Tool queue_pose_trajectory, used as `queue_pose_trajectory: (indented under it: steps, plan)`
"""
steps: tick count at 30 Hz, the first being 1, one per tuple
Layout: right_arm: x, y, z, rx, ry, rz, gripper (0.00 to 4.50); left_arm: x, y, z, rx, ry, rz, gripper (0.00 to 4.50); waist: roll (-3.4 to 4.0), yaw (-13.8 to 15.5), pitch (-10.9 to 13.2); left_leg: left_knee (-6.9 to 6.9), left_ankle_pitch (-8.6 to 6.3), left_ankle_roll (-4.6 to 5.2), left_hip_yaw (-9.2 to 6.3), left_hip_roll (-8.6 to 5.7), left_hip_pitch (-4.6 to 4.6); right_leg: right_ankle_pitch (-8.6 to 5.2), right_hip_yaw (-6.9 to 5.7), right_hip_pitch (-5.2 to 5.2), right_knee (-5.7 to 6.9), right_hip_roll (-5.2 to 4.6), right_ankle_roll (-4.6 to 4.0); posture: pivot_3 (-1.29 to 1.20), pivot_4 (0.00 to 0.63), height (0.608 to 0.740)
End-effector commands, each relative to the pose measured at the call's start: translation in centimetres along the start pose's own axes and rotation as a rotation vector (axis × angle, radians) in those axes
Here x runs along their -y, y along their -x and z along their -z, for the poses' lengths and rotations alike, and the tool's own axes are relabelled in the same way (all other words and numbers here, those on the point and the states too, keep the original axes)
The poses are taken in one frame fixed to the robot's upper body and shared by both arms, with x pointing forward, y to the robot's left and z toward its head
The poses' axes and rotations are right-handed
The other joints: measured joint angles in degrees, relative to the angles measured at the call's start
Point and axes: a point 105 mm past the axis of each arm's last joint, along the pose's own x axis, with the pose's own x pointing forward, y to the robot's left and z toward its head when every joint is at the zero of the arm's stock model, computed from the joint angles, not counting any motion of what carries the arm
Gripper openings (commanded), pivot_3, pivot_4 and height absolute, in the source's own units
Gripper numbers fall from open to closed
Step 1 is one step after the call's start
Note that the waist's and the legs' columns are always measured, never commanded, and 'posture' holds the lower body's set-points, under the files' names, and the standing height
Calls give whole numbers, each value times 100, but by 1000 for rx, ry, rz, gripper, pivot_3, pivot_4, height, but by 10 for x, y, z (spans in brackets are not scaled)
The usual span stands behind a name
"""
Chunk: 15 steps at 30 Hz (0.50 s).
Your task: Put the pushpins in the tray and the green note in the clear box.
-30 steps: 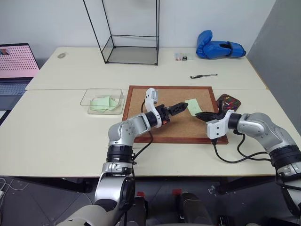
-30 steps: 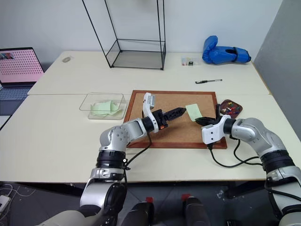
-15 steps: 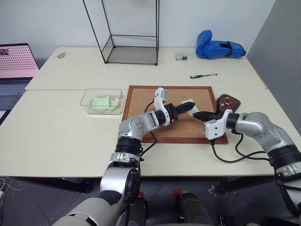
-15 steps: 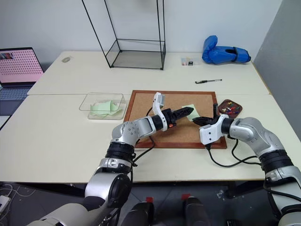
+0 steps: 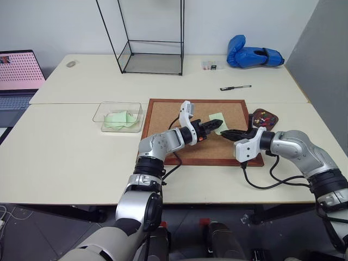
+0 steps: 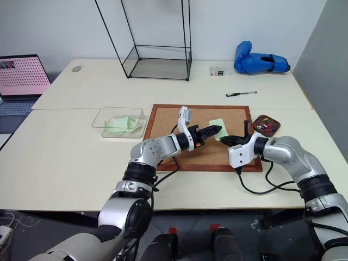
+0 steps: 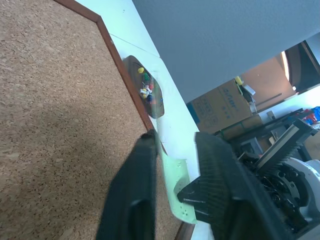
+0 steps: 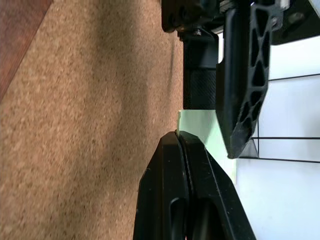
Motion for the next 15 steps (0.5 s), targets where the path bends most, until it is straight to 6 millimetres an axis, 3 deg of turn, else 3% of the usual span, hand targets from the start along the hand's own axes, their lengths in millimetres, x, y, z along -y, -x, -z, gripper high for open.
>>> queue_pose_trajectory:
  steps: [1,3,14,15]
  plan:
    - [13,2,-5,17,7,50,0,10,-4,-5,-3,-37,34,312,0,0,0,0,0,0,0,0,0,0,0,0,0,0,0,0,150,740]
    - [13,3,-5,16,6,52,0,10,-4,-5,-4,-37,32,6,0,0,0,0,0,0,0,0,0,0,-1,0,0,0,0,0,150,740]
    - [18,4,-15,63,-37,89,0,6,-2,-7,2,-41,11,6,0,-1,0,0,-1,2,0,0,0,0,-1,0,0,0,0,0,150,740]
    - [19,5,-15,65,-43,91,362,5,-2,-8,8,-42,7,0,0,-2,0,0,-1,2,0,1,0,0,0,0,0,0,0,0,150,740]
